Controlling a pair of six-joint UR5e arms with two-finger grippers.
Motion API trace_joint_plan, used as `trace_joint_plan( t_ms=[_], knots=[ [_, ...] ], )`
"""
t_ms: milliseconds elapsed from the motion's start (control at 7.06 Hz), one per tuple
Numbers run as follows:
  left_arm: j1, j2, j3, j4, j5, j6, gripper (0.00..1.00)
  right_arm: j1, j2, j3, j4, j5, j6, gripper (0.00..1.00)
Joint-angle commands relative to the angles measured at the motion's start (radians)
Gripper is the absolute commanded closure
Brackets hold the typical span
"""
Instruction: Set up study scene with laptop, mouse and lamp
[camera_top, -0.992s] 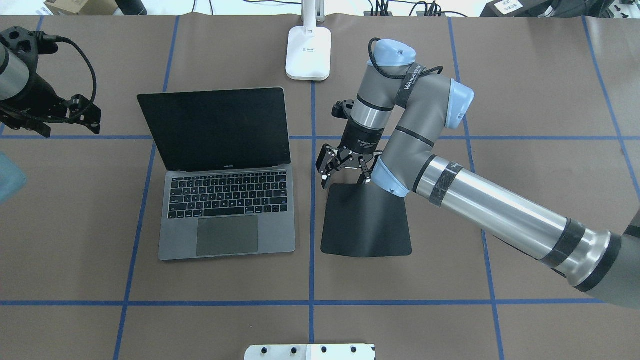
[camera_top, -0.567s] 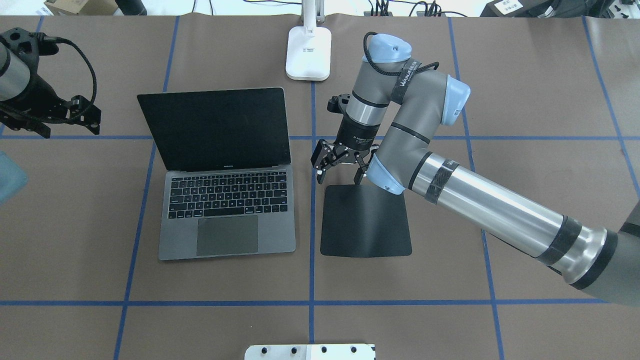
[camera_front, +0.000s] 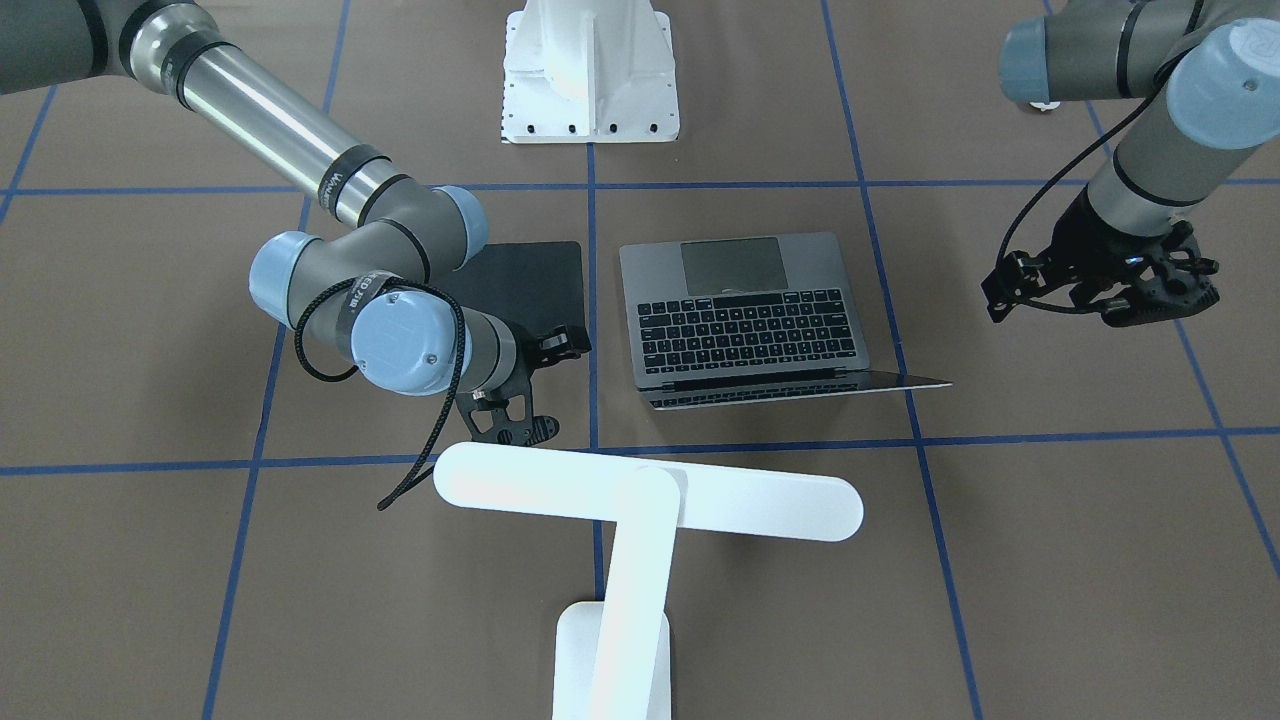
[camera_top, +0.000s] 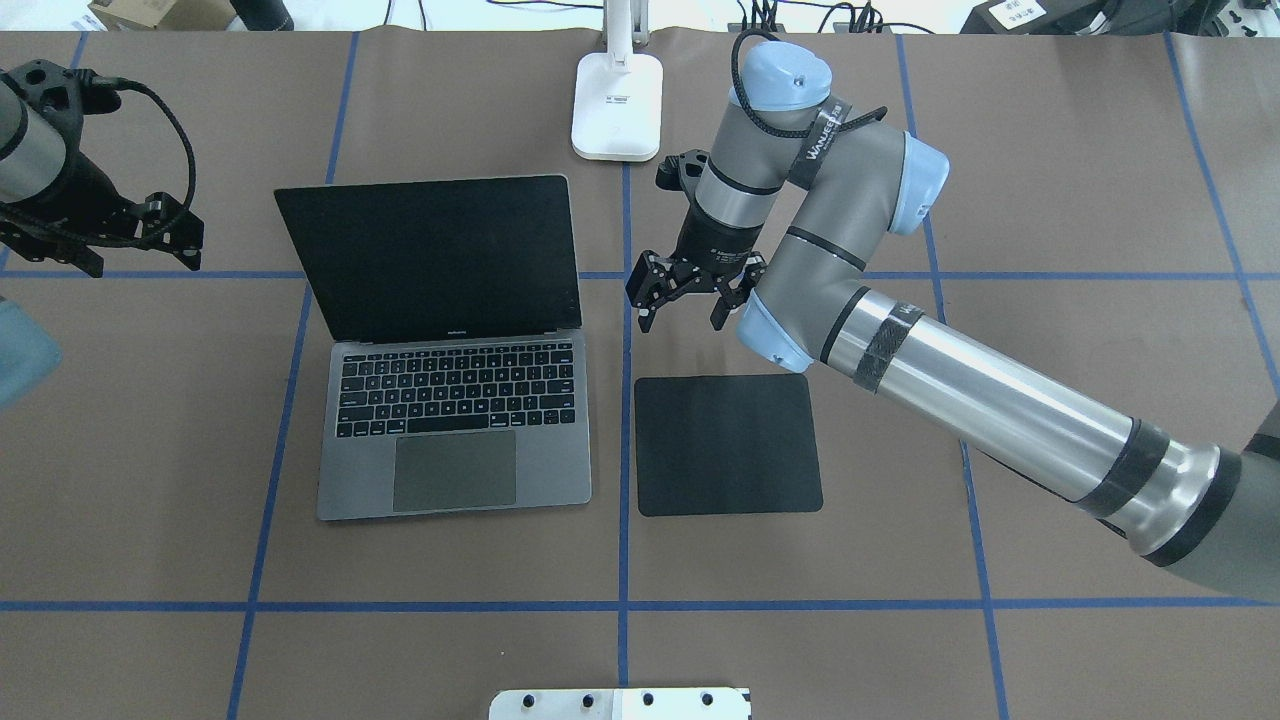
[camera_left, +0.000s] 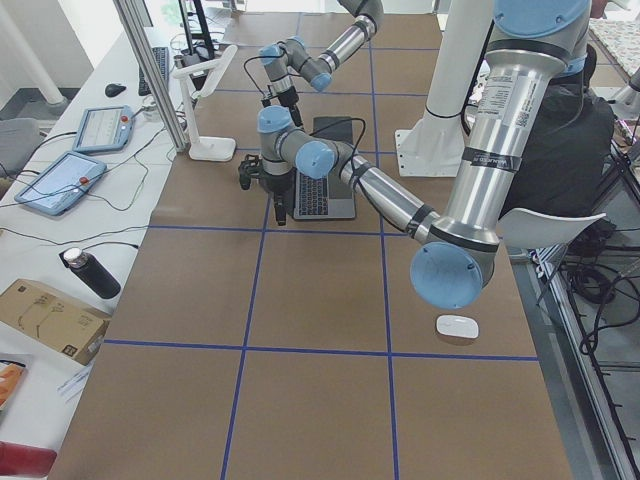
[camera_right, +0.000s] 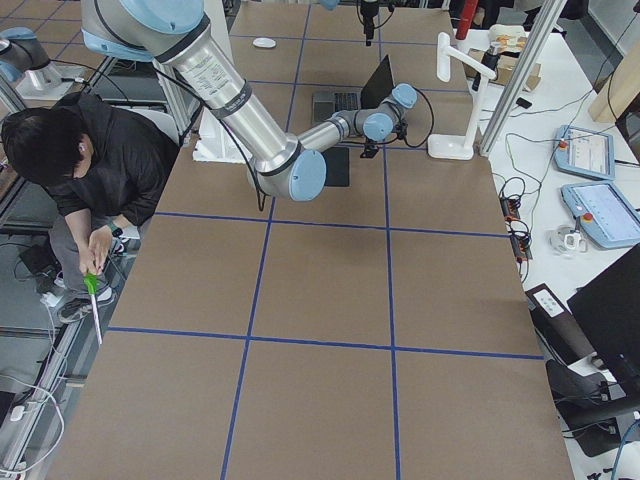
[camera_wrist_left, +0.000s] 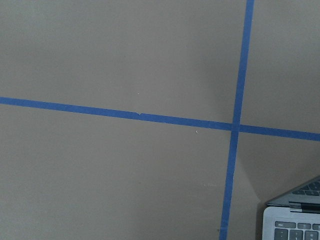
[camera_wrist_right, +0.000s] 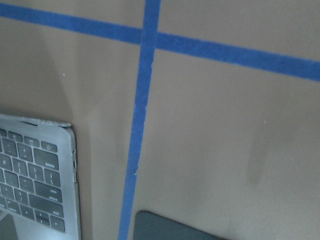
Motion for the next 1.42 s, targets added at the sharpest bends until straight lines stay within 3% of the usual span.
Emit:
trace_joint_plan(
  t_ms=[0, 283, 567, 850, 1133, 1275],
  knots=[
    [-0.003, 0.031, -0.015, -0.026, -0.003, 0.002, 0.00, 0.056, -0.034, 0.055, 0.008, -0.035, 0.052, 0.01],
    [-0.003, 0.192, -0.065, -0.164, -0.005, 0.002, 0.00, 0.123, -0.158, 0.169, 0.011, -0.079, 0.074, 0.01],
    [0.002, 0.448, -0.060, -0.466, 0.001, -0.013, 0.00, 0.157, -0.243, 0.240, 0.009, -0.173, 0.074, 0.01],
    [0.046, 0.549, -0.035, -0.598, 0.007, -0.173, 0.00, 0.194, -0.301, 0.276, 0.008, -0.174, 0.074, 0.01],
    [0.325, 0.682, -0.034, -0.812, 0.186, -0.437, 0.00, 0.199, -0.320, 0.290, 0.008, -0.178, 0.074, 0.01],
    [0.388, 0.771, -0.032, -0.926, 0.216, -0.470, 0.00, 0.206, -0.327, 0.290, 0.008, -0.178, 0.074, 0.01]
  ],
)
